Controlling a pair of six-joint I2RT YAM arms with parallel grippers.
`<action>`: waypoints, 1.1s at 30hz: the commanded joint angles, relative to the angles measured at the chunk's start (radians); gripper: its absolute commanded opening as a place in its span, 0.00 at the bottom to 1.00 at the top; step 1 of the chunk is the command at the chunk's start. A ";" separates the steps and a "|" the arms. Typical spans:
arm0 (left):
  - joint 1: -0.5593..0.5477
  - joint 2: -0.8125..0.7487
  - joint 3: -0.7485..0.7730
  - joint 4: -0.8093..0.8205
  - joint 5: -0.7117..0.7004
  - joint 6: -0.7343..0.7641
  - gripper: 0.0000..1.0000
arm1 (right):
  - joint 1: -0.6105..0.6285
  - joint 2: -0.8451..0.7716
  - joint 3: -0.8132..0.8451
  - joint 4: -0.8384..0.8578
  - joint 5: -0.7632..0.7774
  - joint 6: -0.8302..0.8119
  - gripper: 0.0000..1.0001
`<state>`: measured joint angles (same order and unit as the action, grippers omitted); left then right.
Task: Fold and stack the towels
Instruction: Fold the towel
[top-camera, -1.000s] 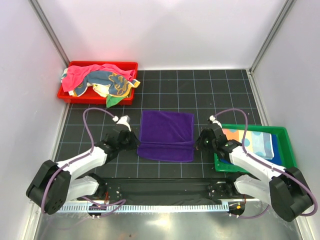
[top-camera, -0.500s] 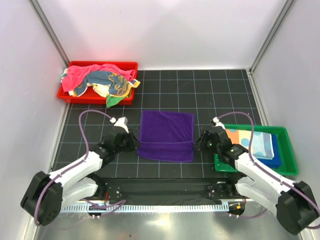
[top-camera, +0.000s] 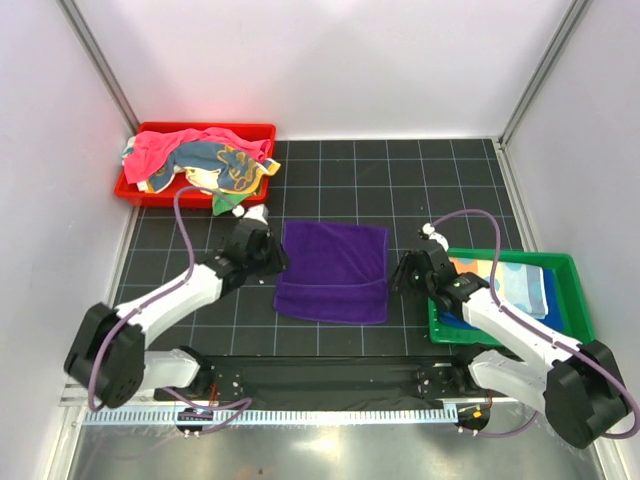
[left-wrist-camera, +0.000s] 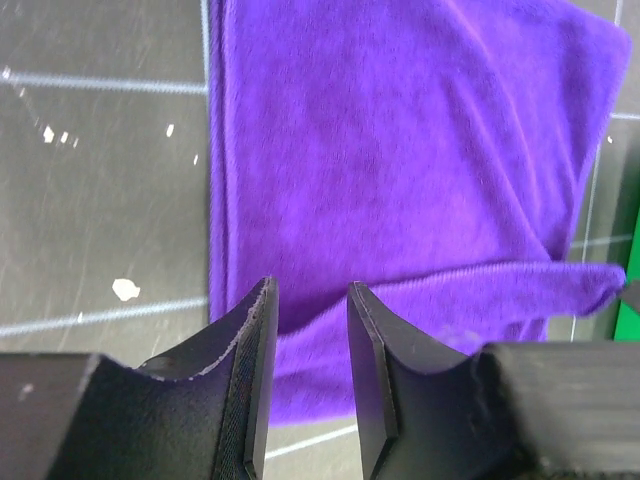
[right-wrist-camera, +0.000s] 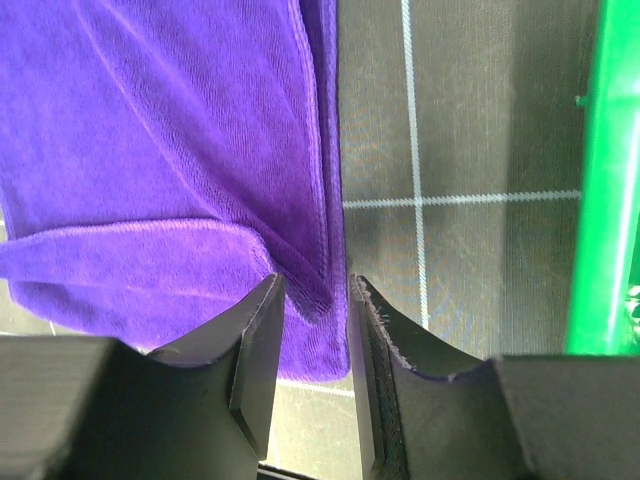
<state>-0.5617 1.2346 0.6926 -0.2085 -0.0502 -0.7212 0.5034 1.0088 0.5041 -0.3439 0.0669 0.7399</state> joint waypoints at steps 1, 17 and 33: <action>-0.003 0.104 0.094 -0.026 -0.031 0.028 0.38 | 0.006 0.028 0.068 0.034 0.050 -0.013 0.39; -0.029 0.269 0.095 -0.023 0.036 0.011 0.26 | 0.020 0.139 0.093 0.102 -0.001 -0.005 0.41; -0.038 0.039 -0.093 0.003 0.079 -0.006 0.18 | 0.072 0.005 -0.044 0.094 -0.042 0.015 0.31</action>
<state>-0.5953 1.3331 0.6136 -0.2249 -0.0010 -0.7265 0.5640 1.0554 0.4782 -0.2630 0.0368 0.7444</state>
